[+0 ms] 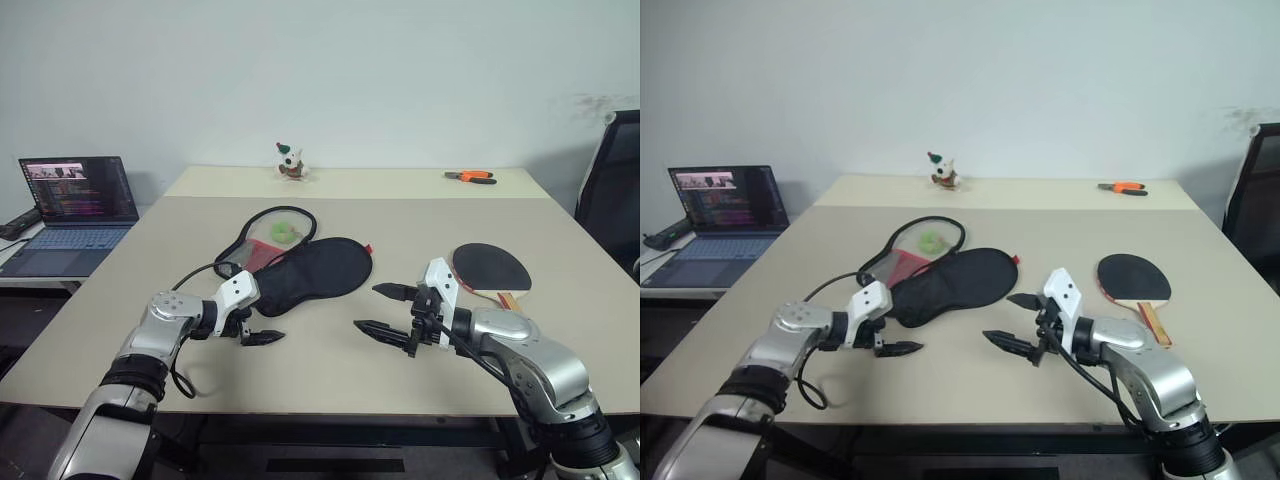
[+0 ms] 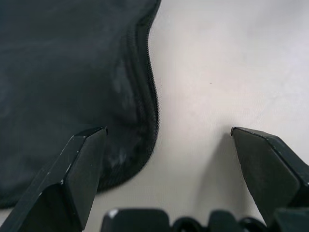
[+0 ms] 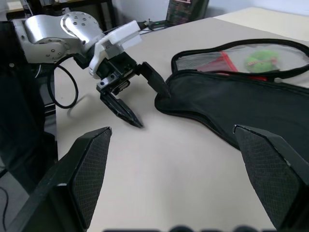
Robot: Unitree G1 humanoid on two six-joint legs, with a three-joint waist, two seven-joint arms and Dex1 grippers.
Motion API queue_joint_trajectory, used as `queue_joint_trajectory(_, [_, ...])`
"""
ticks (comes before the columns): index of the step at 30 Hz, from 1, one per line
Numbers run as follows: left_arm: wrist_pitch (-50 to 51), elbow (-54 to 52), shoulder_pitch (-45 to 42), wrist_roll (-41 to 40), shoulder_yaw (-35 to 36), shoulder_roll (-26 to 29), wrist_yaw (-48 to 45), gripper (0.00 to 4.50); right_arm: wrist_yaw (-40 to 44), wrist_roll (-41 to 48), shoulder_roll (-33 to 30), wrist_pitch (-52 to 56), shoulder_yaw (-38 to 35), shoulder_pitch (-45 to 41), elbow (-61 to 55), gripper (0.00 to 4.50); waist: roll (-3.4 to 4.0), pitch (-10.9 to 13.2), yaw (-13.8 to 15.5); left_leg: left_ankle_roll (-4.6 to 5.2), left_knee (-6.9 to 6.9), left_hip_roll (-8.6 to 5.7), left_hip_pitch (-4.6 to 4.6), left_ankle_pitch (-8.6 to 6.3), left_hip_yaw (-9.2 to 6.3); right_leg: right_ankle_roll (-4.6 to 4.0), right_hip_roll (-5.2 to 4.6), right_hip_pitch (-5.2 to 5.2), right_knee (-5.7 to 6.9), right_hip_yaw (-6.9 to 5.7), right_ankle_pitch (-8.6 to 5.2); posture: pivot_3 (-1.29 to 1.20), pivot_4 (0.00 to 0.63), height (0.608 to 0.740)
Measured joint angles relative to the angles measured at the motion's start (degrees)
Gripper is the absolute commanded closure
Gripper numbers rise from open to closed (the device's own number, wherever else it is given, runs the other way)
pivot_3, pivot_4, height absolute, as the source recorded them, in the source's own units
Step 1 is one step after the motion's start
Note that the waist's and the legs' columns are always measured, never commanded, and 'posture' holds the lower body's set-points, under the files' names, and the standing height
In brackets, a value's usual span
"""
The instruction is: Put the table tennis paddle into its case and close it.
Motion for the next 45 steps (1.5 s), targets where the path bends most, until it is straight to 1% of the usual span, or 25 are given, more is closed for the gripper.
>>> queue_joint_trajectory(4, [-3.02,4.07,-1.75,0.99,-0.17,-0.31,-1.04,0.00,-0.66,0.00,0.00,-0.01,0.00,0.09,0.00,0.06,-0.01,-0.01,-0.04,0.00,0.01,0.01,0.01,0.00,0.01,0.00,0.00,0.00,0.02,0.00,0.00,0.00,0.150,0.740])
queue_joint_trajectory(7, [-4.21,5.24,-1.86,0.95,0.02,-0.31,-1.83,0.58,-0.91,0.00,-0.01,-0.03,-0.03,0.09,0.00,0.00,-0.02,-0.01,-0.14,0.00,0.01,0.02,0.03,0.00,0.01,0.00,0.01,0.00,0.03,0.01,0.00,0.00,0.150,0.740])
queue_joint_trajectory(14, [-4.31,5.60,-0.90,0.75,0.63,-0.31,-3.65,2.99,-1.43,-0.04,-0.36,-0.29,-0.56,-0.03,0.09,0.00,-0.02,-0.03,-0.18,0.02,0.01,0.10,0.24,0.01,0.05,-0.01,0.08,0.11,0.13,0.05,0.01,0.00,0.150,0.740])
queue_joint_trajectory(16, [-3.45,5.59,-0.71,0.60,1.45,-0.31,-3.30,3.72,-1.75,-0.06,-0.44,-0.56,-0.61,-0.33,0.21,0.00,-0.02,-0.03,-0.18,0.02,0.01,0.11,0.24,0.01,0.06,-0.02,0.09,0.11,0.14,0.06,0.01,0.00,0.150,0.740])
queue_joint_trajectory(17, [-2.87,5.50,-0.71,0.43,1.85,-0.32,-3.18,4.01,-1.87,-0.07,-0.54,-0.67,-0.65,-0.61,0.31,0.00,-0.02,-0.03,-0.19,0.02,0.01,0.10,0.24,0.01,0.07,-0.02,0.09,0.11,0.13,0.07,0.01,0.00,0.150,0.740])
queue_joint_trajectory(18, [-1.94,5.29,-0.67,0.18,2.36,-0.38,-3.05,4.41,-1.96,-0.06,-0.67,-0.77,-0.82,-0.85,0.39,0.00,-0.02,-0.03,-0.18,0.02,0.00,0.09,0.23,0.01,0.08,-0.02,0.09,0.10,0.11,0.08,0.01,0.00,0.150,0.740])
queue_joint_trajectory(19, [-1.10,4.99,-0.56,-0.24,2.86,-0.52,-2.98,4.46,-2.02,-0.06,-0.82,-0.88,-1.14,-0.93,0.49,0.00,-0.02,-0.03,-0.15,0.03,0.00,0.08,0.21,0.01,0.06,-0.02,0.08,0.10,0.09,0.06,0.01,0.00,0.150,0.740])
queue_joint_trajectory(21, [0.84,3.62,-0.13,-0.75,3.45,-0.98,-2.73,4.46,-2.08,-0.06,-1.27,-1.05,-1.62,-0.95,0.65,0.00,-0.02,-0.03,-0.04,0.07,0.00,0.05,0.19,-0.02,0.06,-0.02,0.05,0.10,0.07,0.07,0.01,0.00,0.150,0.740])
queue_joint_trajectory(23, [4.33,-0.54,1.36,-1.09,3.99,-2.20,-1.34,4.46,-2.07,-0.06,-2.06,-1.12,-2.08,-0.96,1.04,0.00,-0.02,-0.03,0.00,0.08,0.00,0.02,0.16,-0.03,0.05,-0.02,0.01,0.10,0.06,0.07,0.01,0.00,0.150,0.740])
queue_joint_trajectory(28, [17.88,-16.74,6.20,-2.93,2.88,-10.66,3.70,4.46,-1.96,-0.05,-3.17,-1.22,-2.90,-0.99,1.68,0.00,-0.06,-0.05,0.96,0.08,0.15,-0.09,-0.10,-0.02,-0.20,0.02,-0.10,0.09,0.01,0.04,0.02,0.00,0.150,0.740])
queue_joint_trajectory(31, [23.84,-22.46,6.46,-2.88,0.46,-15.83,7.29,4.46,-1.81,-0.05,-4.41,-1.31,-3.24,-0.76,1.70,0.00,-0.08,-0.06,1.17,0.08,0.16,-0.08,-0.08,-0.02,-0.17,0.02,-0.08,0.09,0.02,0.05,0.03,0.00,0.150,0.740])
queue_joint_trajectory(33, [25.79,-22.85,5.59,-2.36,-0.43,-18.60,10.11,4.46,-1.66,-0.03,-5.16,-1.38,-3.67,-0.10,1.77,0.00,-0.07,-0.06,1.14,0.08,0.14,-0.06,-0.06,-0.02,-0.17,0.02,-0.04,0.08,0.04,0.02,0.03,0.00,0.150,0.740])
queue_joint_trajectory(36, [26.66,-20.70,2.99,-0.83,-1.61,-22.16,14.34,4.46,-1.59,-0.03,-5.93,-1.39,-4.34,0.82,1.80,0.00,-0.08,-0.06,1.17,0.08,0.15,-0.08,-0.06,-0.02,-0.13,0.02,-0.03,0.08,0.05,-0.04,0.03,0.00,0.150,0.740])
queue_joint_trajectory(39, [26.65,-18.48,0.70,-0.45,-1.64,-23.63,16.79,3.85,-1.64,0.00,-6.16,-1.39,-4.44,1.14,1.77,0.00,-0.08,-0.06,0.75,0.08,0.14,-0.07,-0.05,-0.02,-0.12,0.02,-0.03,0.08,0.04,-0.07,0.03,0.00,0.150,0.740])
queue_joint_trajectory(43, [27.01,-18.97,0.78,-0.95,-1.52,-24.27,16.68,2.44,-1.90,0.00,-6.25,-1.38,-4.45,1.41,1.76,0.00,-0.08,-0.06,0.14,0.08,0.12,-0.07,-0.06,-0.02,-0.11,0.02,-0.03,0.06,0.02,-0.05,0.03,0.00,0.150,0.740])
queue_joint_trajectory(45, [27.65,-21.16,1.69,-1.39,-1.51,-24.03,16.49,1.70,-1.99,0.01,-6.24,-1.36,-4.44,1.47,1.76,0.00,-0.08,-0.06,0.05,0.08,0.12,-0.06,-0.05,-0.02,-0.11,0.02,-0.03,0.06,0.02,-0.03,0.03,0.00,0.150,0.740])
